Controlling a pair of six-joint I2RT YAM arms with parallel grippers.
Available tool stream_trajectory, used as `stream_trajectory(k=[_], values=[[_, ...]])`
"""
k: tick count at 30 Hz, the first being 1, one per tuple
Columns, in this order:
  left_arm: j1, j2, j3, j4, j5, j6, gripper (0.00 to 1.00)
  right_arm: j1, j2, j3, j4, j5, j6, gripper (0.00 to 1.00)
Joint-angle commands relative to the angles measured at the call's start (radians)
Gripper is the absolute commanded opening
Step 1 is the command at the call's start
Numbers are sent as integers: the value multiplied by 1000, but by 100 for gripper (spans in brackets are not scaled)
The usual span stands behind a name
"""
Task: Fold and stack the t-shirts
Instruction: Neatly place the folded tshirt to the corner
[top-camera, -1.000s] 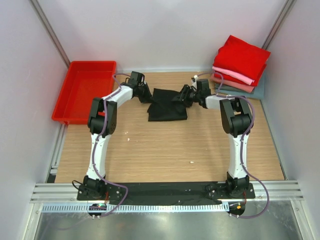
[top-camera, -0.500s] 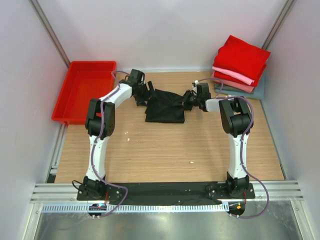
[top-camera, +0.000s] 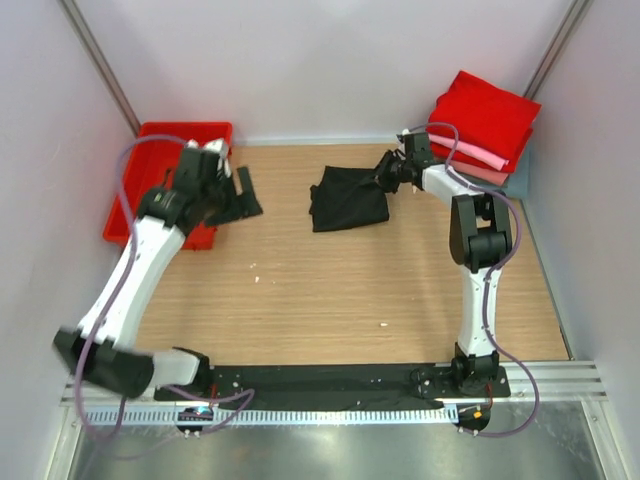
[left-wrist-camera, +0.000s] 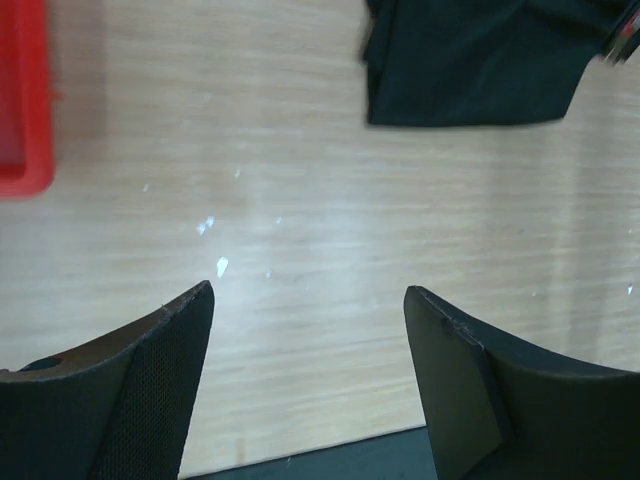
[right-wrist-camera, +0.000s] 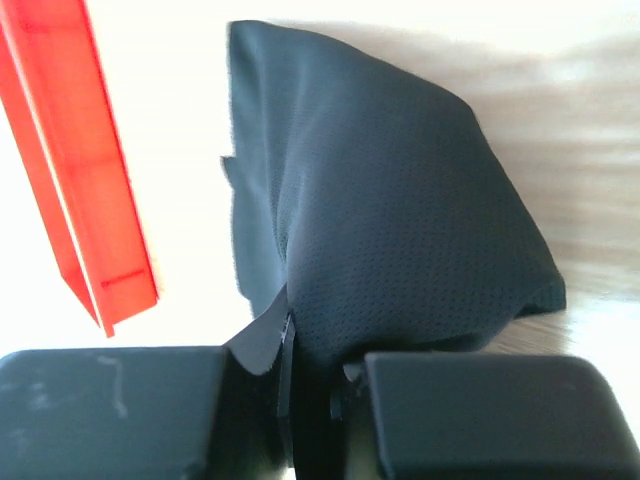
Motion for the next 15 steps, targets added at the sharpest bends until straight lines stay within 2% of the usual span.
stream_trajectory(k=[1,2,6,10,15], values=[[2,-150,-221,-30,-32,36,77,-24,-47,151,-103,28,-52,1],[2,-243,-260,-18,2,16,78,-36,-38,220,-149,29,-61,1],[2,-409,-400,13,39,-10,77,-59,14,376,-226,34,-67,1],[2,-512,-460,-12,-19,15,78,-65,71,567,-319,38,-80,1],[2,-621,-539,37,-79,-4,78,-93,143,820,-407,37,-71,1]])
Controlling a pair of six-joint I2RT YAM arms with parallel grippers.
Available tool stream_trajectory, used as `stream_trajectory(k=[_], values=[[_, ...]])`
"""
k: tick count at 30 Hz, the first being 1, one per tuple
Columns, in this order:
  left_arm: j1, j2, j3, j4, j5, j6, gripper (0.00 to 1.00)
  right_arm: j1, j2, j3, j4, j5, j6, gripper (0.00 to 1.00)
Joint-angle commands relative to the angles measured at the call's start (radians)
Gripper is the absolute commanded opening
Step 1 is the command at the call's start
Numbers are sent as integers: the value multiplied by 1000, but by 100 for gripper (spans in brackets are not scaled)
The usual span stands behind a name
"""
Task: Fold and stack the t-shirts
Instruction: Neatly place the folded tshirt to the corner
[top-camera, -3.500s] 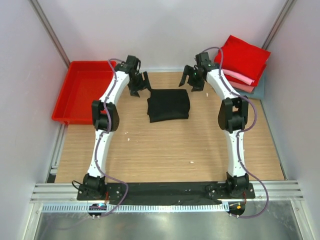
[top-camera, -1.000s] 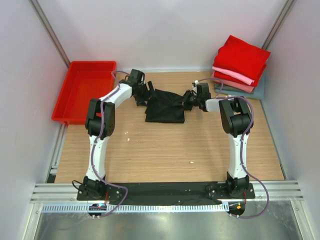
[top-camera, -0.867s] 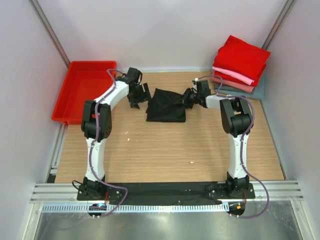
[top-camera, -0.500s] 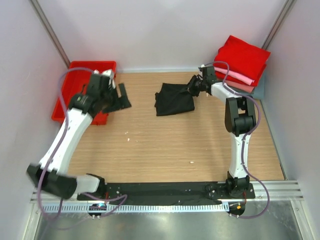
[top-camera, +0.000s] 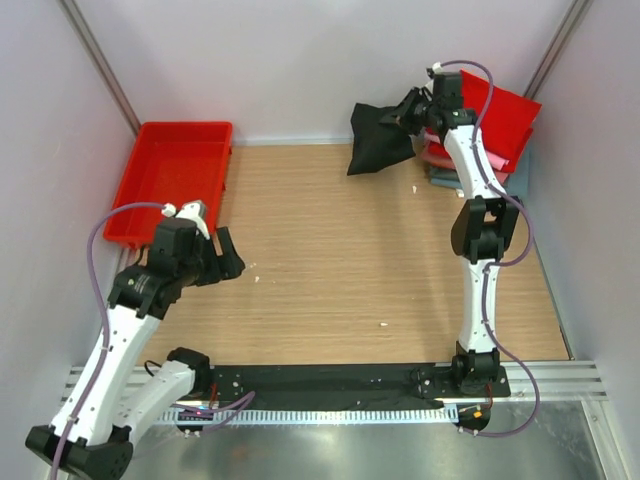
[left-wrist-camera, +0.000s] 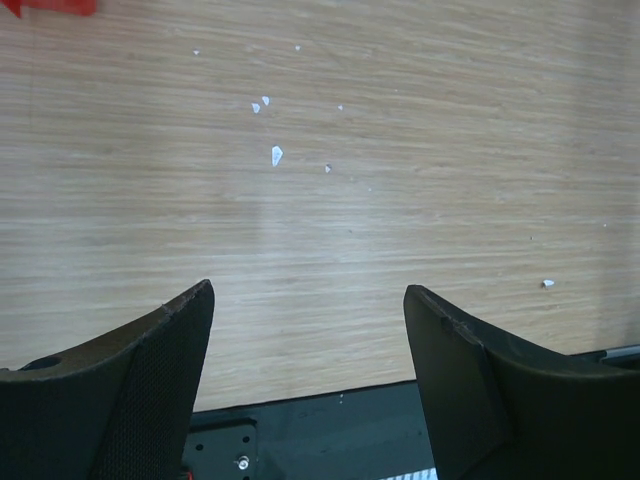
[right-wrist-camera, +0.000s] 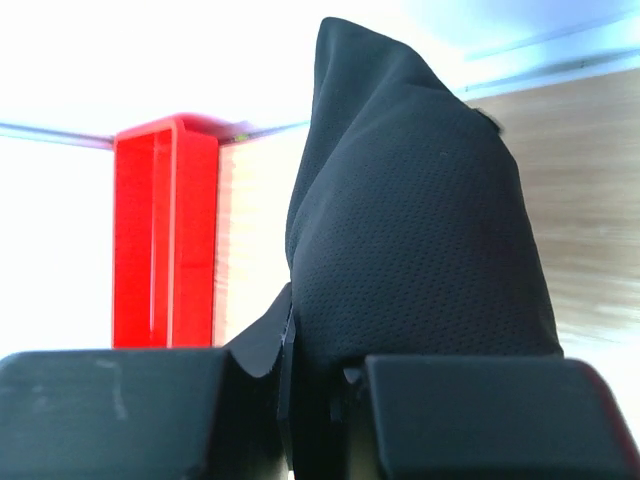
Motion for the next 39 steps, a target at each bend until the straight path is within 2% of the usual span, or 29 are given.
stream_trajectory(k=[1,6,11,14,21,24,27,30,39], values=[[0,-76,-56,61,-63,-15,78,-32,22,144,-63,-13,-7,1],[2,-119,-80,107,-78,-13,78,-127,0,217,29,-96,33,1],[2,-67,-74,103,-70,-3,77,-213,-33,267,195,-145,117,1],[2,-55,-70,99,-66,-2,77,-248,-73,264,273,-167,111,1],[2,-67,-75,104,-70,-2,76,-352,-110,165,264,-137,71,1],[2,-62,-75,106,-67,-2,76,-368,-122,67,266,-95,-10,1],[2,-55,-75,107,-63,0,76,-382,-109,-22,316,-73,-24,1],[2,-56,-77,107,-66,0,77,-397,-53,-21,318,-76,-32,1],[2,-58,-77,106,-66,0,76,-457,5,36,275,67,-72,1]])
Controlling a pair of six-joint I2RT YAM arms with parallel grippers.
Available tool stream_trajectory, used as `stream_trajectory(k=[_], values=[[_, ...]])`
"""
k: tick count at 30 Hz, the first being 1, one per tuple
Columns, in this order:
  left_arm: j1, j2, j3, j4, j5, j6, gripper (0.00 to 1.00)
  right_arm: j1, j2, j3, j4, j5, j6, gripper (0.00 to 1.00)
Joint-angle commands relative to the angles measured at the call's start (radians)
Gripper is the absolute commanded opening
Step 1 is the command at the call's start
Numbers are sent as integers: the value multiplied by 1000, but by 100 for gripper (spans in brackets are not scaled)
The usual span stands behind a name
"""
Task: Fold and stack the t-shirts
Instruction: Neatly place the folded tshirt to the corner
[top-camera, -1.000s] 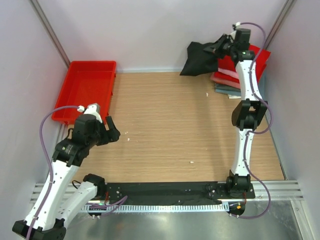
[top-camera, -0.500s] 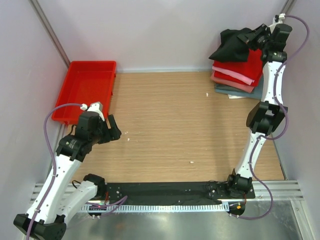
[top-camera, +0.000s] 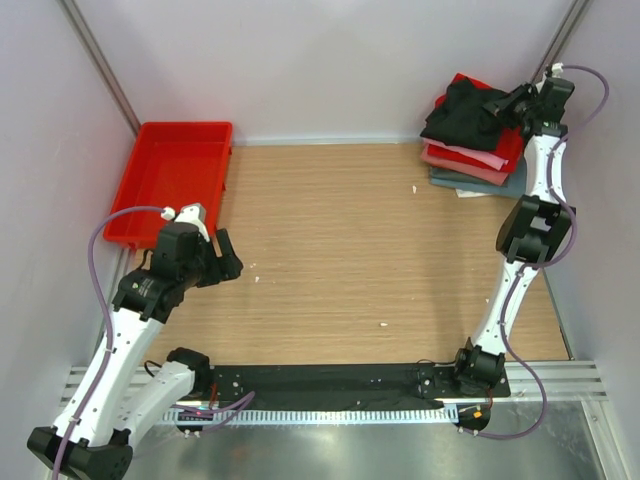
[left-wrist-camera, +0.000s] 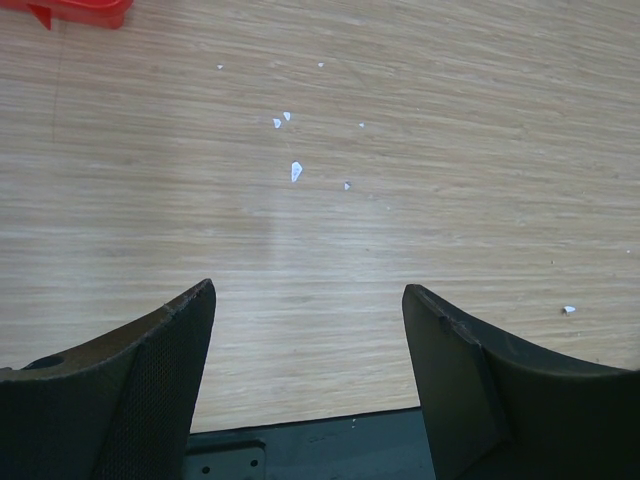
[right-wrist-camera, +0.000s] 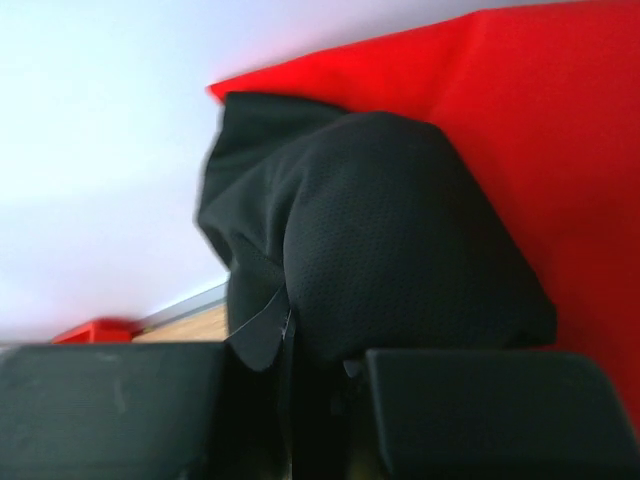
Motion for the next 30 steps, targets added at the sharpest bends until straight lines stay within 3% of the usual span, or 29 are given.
stream_trajectory(k=[1,10,17,20,21,24,30], values=[[0,-2,3,37,-3,4,76,-43,-17,57,38,76,-30,1],[2,7,3,37,-5,4,76,-109,-15,40,86,108,16,1],[0,9,3,37,-11,3,76,-106,23,-15,163,11,77,4],[2,11,4,35,-11,3,76,-101,32,-9,143,1,61,29],[2,10,3,34,-9,3,76,-102,26,-11,125,19,51,46],[2,9,3,35,-8,3,76,-107,-13,-12,68,74,7,66],[0,0,1,38,-2,4,76,-197,-125,-78,20,183,57,75]])
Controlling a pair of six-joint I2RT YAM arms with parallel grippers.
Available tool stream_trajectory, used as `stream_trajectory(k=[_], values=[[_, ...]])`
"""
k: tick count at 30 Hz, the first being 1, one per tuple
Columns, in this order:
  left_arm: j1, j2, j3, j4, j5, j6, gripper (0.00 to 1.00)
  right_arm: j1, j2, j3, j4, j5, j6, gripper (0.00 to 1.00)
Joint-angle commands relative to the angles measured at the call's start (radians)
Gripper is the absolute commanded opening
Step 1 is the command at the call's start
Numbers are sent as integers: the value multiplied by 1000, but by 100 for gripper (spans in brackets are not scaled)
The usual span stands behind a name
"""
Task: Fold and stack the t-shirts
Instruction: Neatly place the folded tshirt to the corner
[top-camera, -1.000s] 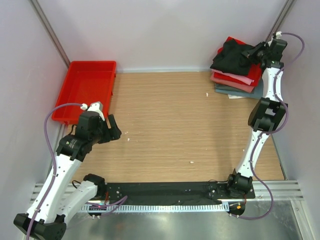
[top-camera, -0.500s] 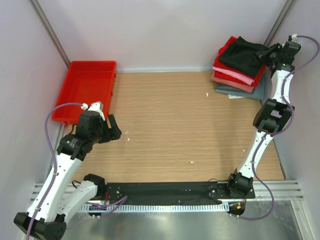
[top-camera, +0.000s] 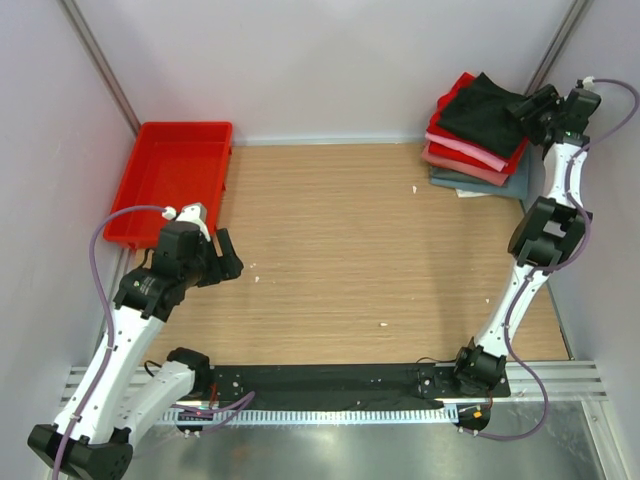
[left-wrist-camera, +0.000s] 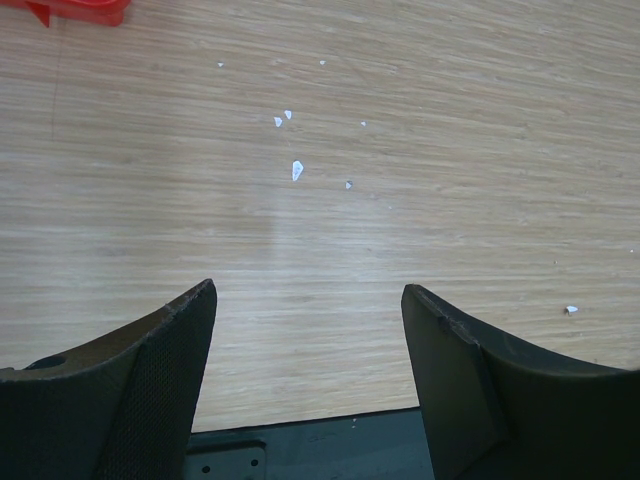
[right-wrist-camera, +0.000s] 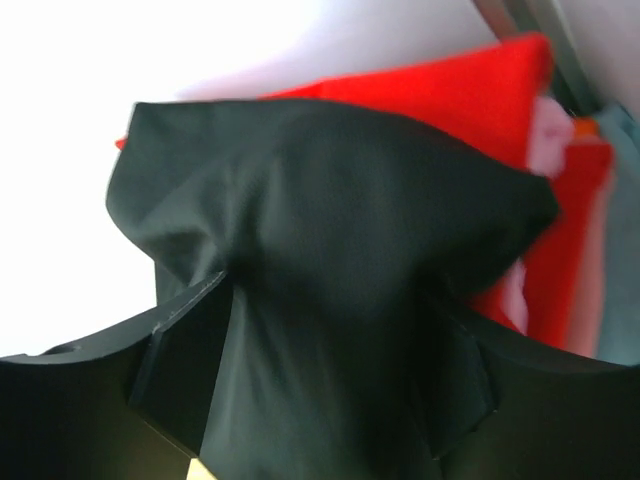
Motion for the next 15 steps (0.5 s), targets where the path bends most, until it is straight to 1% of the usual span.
stream_trajectory(k=[1,2,3,4,6,11,15], values=[[0,-13,1,36,0,4,75,-109,-168,-66,-22,134,50,76],[0,-13,1,36,1,5,76,-126,-185,-84,-30,157,63,78],[0,-15,1,37,4,5,76,-145,-208,-103,-48,172,75,83],[0,-16,1,39,4,5,76,-181,-227,-145,-40,171,101,85],[0,-21,1,40,9,7,76,-215,-279,-180,-42,172,118,88],[0,-21,1,40,4,7,76,-287,-440,-350,-28,234,204,91],[2,-24,-2,39,1,5,76,-292,-558,-465,-17,277,225,92]])
